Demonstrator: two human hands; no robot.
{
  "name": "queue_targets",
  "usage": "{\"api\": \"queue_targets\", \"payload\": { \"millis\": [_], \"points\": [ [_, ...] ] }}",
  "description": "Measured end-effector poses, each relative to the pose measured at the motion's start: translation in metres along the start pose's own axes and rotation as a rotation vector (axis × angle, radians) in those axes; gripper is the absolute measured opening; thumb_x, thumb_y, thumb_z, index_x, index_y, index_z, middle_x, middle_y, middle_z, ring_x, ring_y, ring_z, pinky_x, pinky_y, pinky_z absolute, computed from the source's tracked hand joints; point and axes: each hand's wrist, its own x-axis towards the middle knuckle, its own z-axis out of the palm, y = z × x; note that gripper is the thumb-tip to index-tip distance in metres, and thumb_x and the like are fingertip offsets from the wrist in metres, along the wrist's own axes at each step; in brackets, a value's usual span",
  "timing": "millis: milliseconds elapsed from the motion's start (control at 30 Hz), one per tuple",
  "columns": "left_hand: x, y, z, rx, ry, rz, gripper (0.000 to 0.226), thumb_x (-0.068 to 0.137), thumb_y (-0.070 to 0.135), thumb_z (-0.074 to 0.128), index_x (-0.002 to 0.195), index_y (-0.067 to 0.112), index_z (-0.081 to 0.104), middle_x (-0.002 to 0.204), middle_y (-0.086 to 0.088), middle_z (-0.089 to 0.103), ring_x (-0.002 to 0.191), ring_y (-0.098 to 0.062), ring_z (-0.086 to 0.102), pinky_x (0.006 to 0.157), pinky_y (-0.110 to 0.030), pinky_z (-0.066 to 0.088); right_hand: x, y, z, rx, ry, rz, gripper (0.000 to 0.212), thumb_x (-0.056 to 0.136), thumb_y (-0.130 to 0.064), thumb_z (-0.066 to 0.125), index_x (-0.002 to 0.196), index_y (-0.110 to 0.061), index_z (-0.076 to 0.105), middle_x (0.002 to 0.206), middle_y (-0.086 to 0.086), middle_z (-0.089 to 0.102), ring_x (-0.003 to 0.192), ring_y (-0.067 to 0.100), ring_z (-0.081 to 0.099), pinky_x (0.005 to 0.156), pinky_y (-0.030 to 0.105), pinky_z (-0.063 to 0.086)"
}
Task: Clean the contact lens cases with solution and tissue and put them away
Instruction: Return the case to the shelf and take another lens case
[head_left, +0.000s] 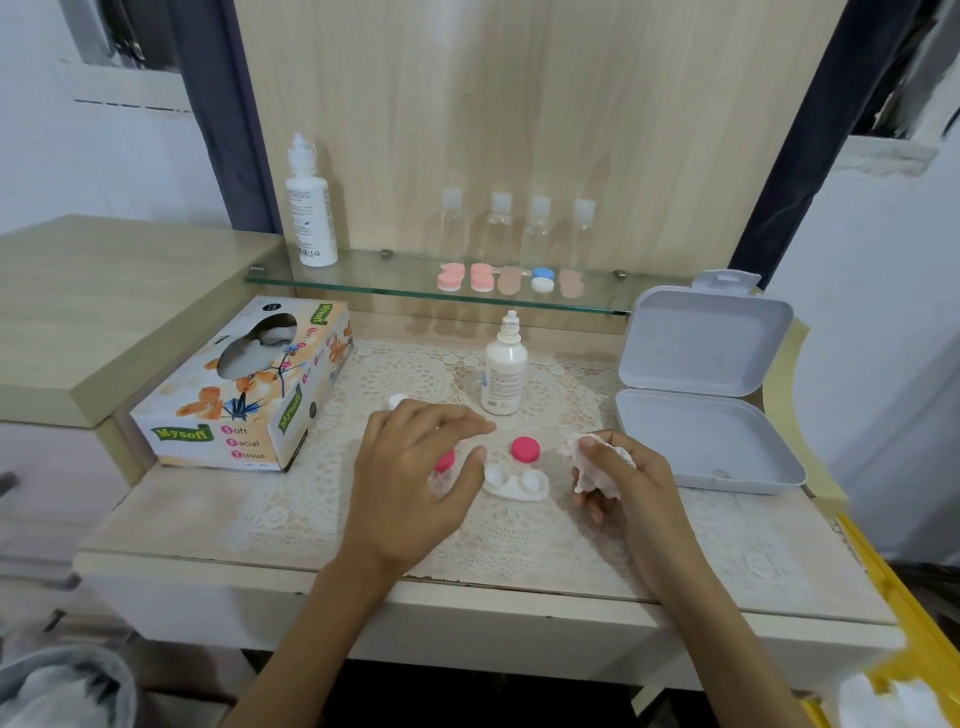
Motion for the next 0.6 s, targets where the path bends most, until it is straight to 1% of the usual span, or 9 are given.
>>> {"api": "queue_targets", "payload": {
  "millis": [33, 100, 200, 233, 300, 433, 500, 567, 600],
  "points": [
    [0.0, 0.0, -0.002, -0.021, 0.016, -0.014, 0.022, 0.084, 0.03, 0.057, 0.101, 0.023, 0.071, 0.104, 0.015, 0.065, 0.1, -0.004, 0.055, 0.088, -0.027, 0.035, 0.0, 0.0, 0.0, 0.01, 0.007, 0.008, 0.026, 0.092, -0.019, 0.055, 0.072, -0.003, 0.054, 0.063, 0.014, 0.049, 0.052, 0.023, 0.046, 0.052, 0.032, 0.036],
    [0.001, -0.002, -0.007, -0.06, -0.021, -0.061, 0.024, 0.084, 0.03, 0.057, 0.103, 0.026, 0.07, 0.107, 0.018, 0.064, 0.103, 0.0, 0.054, 0.091, -0.027, 0.036, -0.001, 0.0, 0.001, 0.001, 0.024, -0.004, 0.027, 0.091, -0.017, 0.055, 0.068, -0.003, 0.053, 0.066, 0.015, 0.048, 0.058, 0.025, 0.045, 0.056, 0.034, 0.036],
    [0.001, -0.006, -0.015, -0.099, -0.114, -0.129, 0.025, 0.084, 0.035, 0.056, 0.105, 0.03, 0.069, 0.106, 0.021, 0.063, 0.104, 0.003, 0.054, 0.092, -0.029, 0.042, -0.002, -0.003, 0.004, -0.04, 0.054, -0.061, 0.022, 0.09, -0.017, 0.059, 0.076, -0.001, 0.063, 0.077, 0.011, 0.058, 0.073, 0.022, 0.054, 0.068, 0.033, 0.042],
    [0.0, -0.007, -0.018, -0.107, -0.133, -0.142, 0.024, 0.084, 0.034, 0.057, 0.104, 0.03, 0.069, 0.104, 0.021, 0.064, 0.102, 0.002, 0.056, 0.09, -0.03, 0.045, -0.002, -0.006, 0.007, -0.058, 0.068, -0.081, 0.019, 0.09, -0.016, 0.059, 0.079, -0.003, 0.067, 0.082, 0.008, 0.063, 0.078, 0.018, 0.058, 0.072, 0.029, 0.043],
    [-0.002, -0.01, -0.027, -0.121, -0.151, -0.15, 0.022, 0.084, 0.031, 0.061, 0.104, 0.029, 0.07, 0.1, 0.021, 0.065, 0.096, 0.0, 0.059, 0.085, -0.034, 0.05, -0.003, -0.012, 0.015, -0.087, 0.064, -0.116, 0.016, 0.09, -0.016, 0.059, 0.083, -0.009, 0.072, 0.09, 0.003, 0.067, 0.082, 0.008, 0.06, 0.075, 0.022, 0.043],
    [-0.009, -0.019, -0.053, -0.116, -0.166, -0.136, 0.025, 0.084, 0.033, 0.058, 0.105, 0.026, 0.07, 0.097, 0.018, 0.067, 0.093, -0.003, 0.061, 0.08, -0.035, 0.051, -0.008, -0.024, 0.043, -0.055, -0.072, -0.167, 0.012, 0.088, -0.017, 0.062, 0.091, -0.015, 0.074, 0.093, -0.003, 0.072, 0.087, 0.007, 0.065, 0.07, 0.01, 0.047],
    [-0.013, -0.026, -0.068, -0.092, -0.159, -0.162, 0.025, 0.084, 0.032, 0.058, 0.105, 0.027, 0.069, 0.098, 0.017, 0.067, 0.095, -0.003, 0.06, 0.082, -0.032, 0.051, -0.009, -0.027, 0.061, -0.015, -0.13, -0.163, 0.01, 0.086, -0.017, 0.066, 0.093, -0.016, 0.073, 0.093, -0.003, 0.073, 0.087, 0.009, 0.066, 0.069, 0.013, 0.05],
    [-0.019, -0.032, -0.084, -0.062, -0.129, -0.193, 0.024, 0.084, 0.033, 0.057, 0.104, 0.027, 0.07, 0.099, 0.017, 0.067, 0.096, -0.003, 0.06, 0.084, -0.032, 0.05, -0.01, -0.028, 0.081, 0.016, -0.18, -0.148, 0.011, 0.081, -0.019, 0.071, 0.091, -0.013, 0.07, 0.091, 0.0, 0.072, 0.086, 0.017, 0.067, 0.072, 0.024, 0.053],
    [-0.022, -0.034, -0.091, -0.046, -0.11, -0.203, 0.024, 0.084, 0.033, 0.057, 0.103, 0.027, 0.07, 0.099, 0.017, 0.068, 0.095, -0.003, 0.06, 0.085, -0.033, 0.05, -0.011, -0.027, 0.091, 0.037, -0.197, -0.141, 0.014, 0.079, -0.018, 0.074, 0.089, -0.011, 0.068, 0.088, 0.001, 0.071, 0.082, 0.02, 0.065, 0.07, 0.026, 0.053]
  ]
}}
